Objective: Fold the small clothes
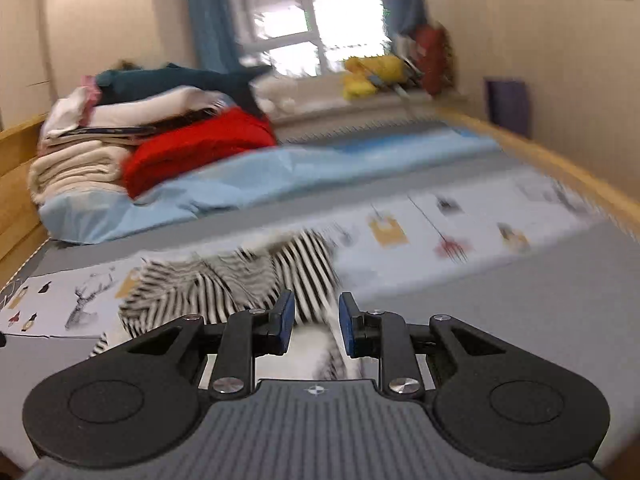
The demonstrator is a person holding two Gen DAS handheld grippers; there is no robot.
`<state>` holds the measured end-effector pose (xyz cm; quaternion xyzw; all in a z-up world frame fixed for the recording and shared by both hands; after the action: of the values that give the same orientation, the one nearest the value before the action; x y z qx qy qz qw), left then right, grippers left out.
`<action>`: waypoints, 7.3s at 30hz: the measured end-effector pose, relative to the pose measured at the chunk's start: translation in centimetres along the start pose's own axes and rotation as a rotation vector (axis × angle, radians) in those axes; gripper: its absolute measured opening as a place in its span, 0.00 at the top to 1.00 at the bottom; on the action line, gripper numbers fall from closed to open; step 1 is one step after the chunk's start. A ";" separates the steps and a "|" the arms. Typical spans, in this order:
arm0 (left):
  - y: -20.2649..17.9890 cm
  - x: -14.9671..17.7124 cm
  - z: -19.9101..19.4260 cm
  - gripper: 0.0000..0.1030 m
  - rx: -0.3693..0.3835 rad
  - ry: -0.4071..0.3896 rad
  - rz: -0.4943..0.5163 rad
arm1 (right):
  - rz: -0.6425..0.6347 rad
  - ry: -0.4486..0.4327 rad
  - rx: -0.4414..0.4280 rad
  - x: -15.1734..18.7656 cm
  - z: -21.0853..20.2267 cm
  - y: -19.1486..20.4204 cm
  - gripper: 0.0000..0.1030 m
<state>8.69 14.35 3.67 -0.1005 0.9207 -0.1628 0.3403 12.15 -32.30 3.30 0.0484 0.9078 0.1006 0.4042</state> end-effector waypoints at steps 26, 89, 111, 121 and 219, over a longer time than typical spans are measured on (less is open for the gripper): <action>5.1 4.1 1.6 0.83 -0.088 0.125 -0.205 | 0.044 0.208 -0.027 6.1 1.6 -1.6 0.74; 7.7 6.4 10.9 0.69 -0.208 0.506 -0.284 | 0.090 0.590 0.200 10.0 9.6 -1.0 0.72; 6.6 7.1 12.0 0.83 -0.243 0.532 -0.166 | 0.036 0.646 0.160 11.1 10.4 0.0 0.83; 5.7 7.2 11.6 0.93 -0.255 0.490 -0.109 | 0.020 0.600 0.142 10.8 9.4 0.1 0.95; 1.7 -5.2 17.4 0.36 -0.236 0.258 0.197 | -0.299 0.308 -0.068 -0.9 15.3 2.9 0.56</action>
<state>23.91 13.45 -6.28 -0.0274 0.9747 -0.0312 0.2198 24.19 -27.42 -5.36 -0.1165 0.9520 0.0762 0.2726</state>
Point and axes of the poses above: each gripper's, at about its wrist camera, not at the fingertips, and z roughly the way its jaws point, y to its left, x to its underside, the point moved 2 cm from there along z, roughly the way its jaws point, and after that the axes turned 10 degrees about y, right-handed, at the moved point
